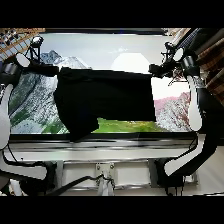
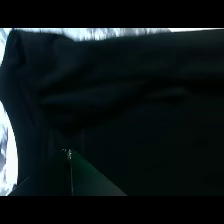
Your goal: Fold the clothes and pants, and hang the long-sleeved shirts on hangers.
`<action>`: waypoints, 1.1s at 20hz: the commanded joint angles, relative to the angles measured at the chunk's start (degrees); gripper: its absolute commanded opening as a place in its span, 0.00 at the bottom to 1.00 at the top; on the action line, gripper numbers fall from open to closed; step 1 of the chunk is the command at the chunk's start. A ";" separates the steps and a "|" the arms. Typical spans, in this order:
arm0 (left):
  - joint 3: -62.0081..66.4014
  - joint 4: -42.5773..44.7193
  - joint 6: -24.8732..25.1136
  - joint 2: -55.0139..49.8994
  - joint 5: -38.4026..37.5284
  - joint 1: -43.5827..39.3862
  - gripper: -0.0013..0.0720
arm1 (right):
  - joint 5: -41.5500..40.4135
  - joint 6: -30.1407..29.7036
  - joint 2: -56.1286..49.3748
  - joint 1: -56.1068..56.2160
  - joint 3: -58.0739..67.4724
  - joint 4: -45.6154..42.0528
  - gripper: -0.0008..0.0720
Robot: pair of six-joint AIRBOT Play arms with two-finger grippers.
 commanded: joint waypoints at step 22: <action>-22.49 -6.45 -6.12 26.53 -11.93 0.13 0.25 | -5.09 10.71 42.51 -0.02 -50.51 -3.21 0.56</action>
